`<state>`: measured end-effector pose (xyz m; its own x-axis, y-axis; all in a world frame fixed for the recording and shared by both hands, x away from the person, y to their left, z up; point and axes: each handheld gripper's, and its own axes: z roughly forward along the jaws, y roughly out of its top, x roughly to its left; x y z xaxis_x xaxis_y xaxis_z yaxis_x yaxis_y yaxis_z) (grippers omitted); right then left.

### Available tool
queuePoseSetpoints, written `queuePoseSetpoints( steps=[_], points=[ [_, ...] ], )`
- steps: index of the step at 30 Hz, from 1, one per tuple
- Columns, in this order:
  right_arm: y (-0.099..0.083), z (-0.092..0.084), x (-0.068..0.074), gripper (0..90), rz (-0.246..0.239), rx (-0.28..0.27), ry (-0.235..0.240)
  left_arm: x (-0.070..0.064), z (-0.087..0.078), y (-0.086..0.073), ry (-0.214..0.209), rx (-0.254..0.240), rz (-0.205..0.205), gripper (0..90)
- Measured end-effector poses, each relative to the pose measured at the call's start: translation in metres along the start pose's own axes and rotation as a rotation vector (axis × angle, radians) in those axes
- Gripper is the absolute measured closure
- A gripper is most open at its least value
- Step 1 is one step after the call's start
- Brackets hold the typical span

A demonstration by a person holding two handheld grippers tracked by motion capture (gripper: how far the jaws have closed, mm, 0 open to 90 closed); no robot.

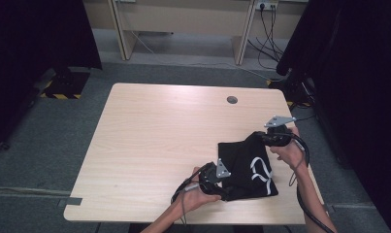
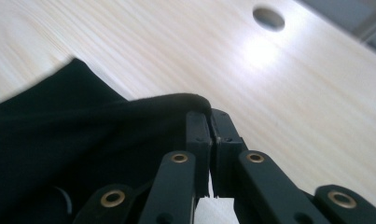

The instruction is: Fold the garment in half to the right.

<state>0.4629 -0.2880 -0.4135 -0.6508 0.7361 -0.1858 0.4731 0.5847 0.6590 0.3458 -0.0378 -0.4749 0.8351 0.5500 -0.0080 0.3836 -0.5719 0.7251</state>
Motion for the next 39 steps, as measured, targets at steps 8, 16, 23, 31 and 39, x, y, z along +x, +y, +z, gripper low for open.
queuePoseSetpoints(
  steps=[8, 16, 23, 31, 39],
  points=[
    [-0.032, 0.034, -0.009, 76.7, 0.089, 0.093, 0.001, 0.008, -0.002, -0.002, -0.002, 0.009, -0.014, 28.2],
    [-0.031, -0.008, 0.011, 50.6, 0.135, -0.005, -0.008, 0.016, -0.015, -0.010, 0.060, 0.017, -0.010, 24.5],
    [-0.068, -0.039, 0.057, 52.1, 0.065, -0.017, 0.109, 0.007, -0.021, -0.013, 0.000, -0.015, -0.043, 18.1],
    [-0.079, -0.042, 0.090, 65.8, -0.027, -0.005, 0.178, 0.007, -0.015, -0.017, 0.003, -0.003, -0.060, 16.8],
    [-0.076, -0.028, 0.094, 67.4, -0.016, -0.006, 0.165, 0.012, -0.018, -0.019, 0.023, 0.003, -0.063, 16.6]
  ],
)
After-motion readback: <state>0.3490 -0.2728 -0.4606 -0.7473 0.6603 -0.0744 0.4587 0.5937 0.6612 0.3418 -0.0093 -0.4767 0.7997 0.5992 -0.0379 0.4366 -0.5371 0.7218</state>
